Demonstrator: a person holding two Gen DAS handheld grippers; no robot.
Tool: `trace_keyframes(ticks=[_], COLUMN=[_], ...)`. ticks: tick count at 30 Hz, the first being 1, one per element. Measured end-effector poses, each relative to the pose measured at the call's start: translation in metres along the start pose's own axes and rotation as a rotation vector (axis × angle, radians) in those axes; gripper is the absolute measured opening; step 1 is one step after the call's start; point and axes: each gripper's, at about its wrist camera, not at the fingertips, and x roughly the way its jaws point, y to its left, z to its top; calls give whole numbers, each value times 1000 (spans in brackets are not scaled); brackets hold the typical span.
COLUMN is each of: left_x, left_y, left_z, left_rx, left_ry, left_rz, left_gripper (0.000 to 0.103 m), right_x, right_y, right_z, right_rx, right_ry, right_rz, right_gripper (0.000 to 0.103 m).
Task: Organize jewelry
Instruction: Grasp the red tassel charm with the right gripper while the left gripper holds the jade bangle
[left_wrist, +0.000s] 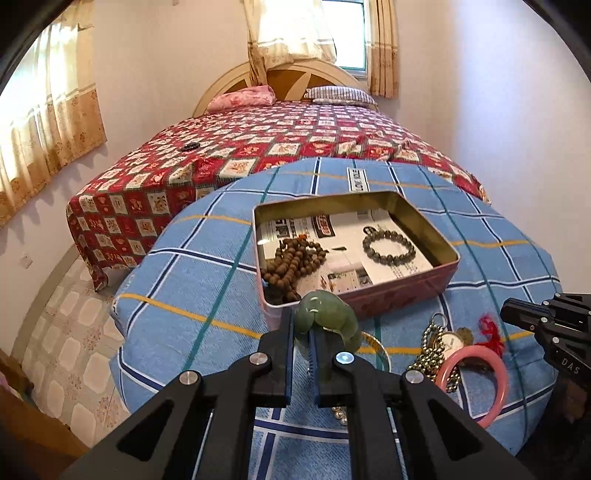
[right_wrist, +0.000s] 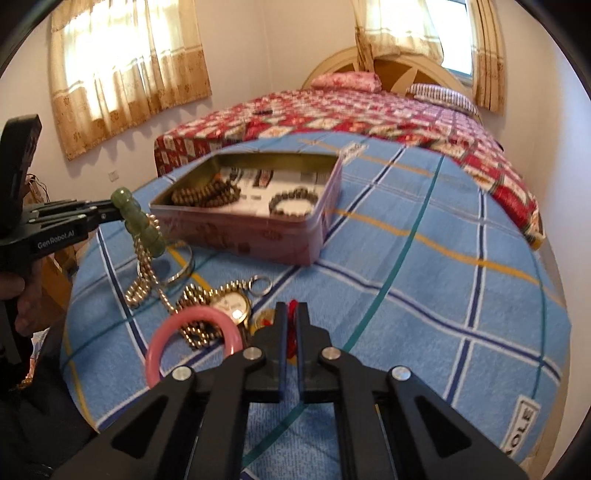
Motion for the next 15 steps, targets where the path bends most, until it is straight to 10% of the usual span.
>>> trace_keyframes(ticks=[13,15], left_x=[-9,-9], left_y=[0,1], left_z=[4,4], left_rx=[5,5], left_ry=[-17,-15], left_rz=[0,-1], left_gripper=[6,6], right_x=[10,14], right_y=[2,1], right_z=[0,-3], right_rx=[-40,-28], right_ry=[38,53], right_rz=[-60,-67], right_gripper=[6,36])
